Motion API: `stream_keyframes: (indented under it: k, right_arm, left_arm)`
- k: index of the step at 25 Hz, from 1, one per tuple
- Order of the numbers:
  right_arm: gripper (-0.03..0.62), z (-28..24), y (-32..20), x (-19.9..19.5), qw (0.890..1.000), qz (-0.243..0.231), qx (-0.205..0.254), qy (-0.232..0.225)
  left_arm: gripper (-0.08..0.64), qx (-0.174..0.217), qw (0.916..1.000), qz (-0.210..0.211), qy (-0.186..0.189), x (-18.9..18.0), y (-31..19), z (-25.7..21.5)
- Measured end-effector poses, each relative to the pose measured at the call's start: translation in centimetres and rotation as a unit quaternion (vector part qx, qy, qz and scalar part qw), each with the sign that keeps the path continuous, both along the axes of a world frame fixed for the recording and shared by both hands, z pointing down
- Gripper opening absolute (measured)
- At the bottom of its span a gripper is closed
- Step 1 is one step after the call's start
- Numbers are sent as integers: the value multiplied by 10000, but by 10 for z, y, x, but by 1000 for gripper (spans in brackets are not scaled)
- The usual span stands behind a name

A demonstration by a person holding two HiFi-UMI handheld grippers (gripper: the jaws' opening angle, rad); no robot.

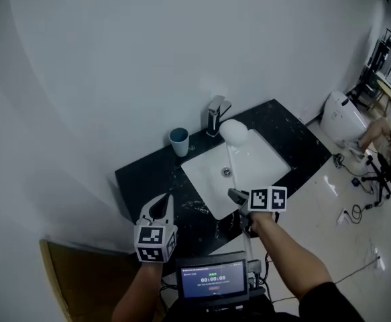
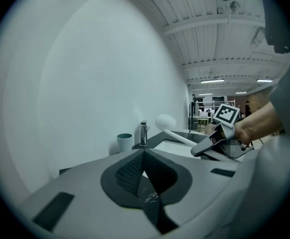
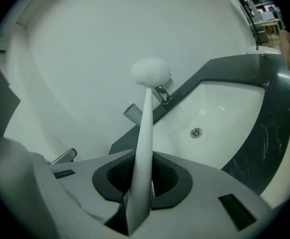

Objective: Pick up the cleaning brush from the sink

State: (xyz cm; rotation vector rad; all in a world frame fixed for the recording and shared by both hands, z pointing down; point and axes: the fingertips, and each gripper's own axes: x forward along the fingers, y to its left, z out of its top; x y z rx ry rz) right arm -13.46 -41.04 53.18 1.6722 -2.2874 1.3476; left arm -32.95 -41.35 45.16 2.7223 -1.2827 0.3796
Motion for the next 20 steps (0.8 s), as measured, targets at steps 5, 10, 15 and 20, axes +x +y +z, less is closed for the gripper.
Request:
stream_keyframes:
  k: [5, 10, 15, 20]
  right_arm:
    - [43, -41, 70, 31, 9947, -737, 713, 6]
    - [43, -75, 117, 74, 9786, -1292, 1436, 711]
    - [43, -104, 165, 77, 9617, -1522, 2157, 731]
    - [43, -123, 194, 70, 9491, -1405, 2662, 924]
  left_arm:
    - [-11, 76, 9992, -381, -79, 37, 71, -8]
    - [-11, 78, 9961, -883, 45, 79, 126, -12]
    - [-11, 162, 9934, -1106, 248, 96, 174, -33]
    - [-11, 345, 9928, -1102, 330, 87, 198, -52]
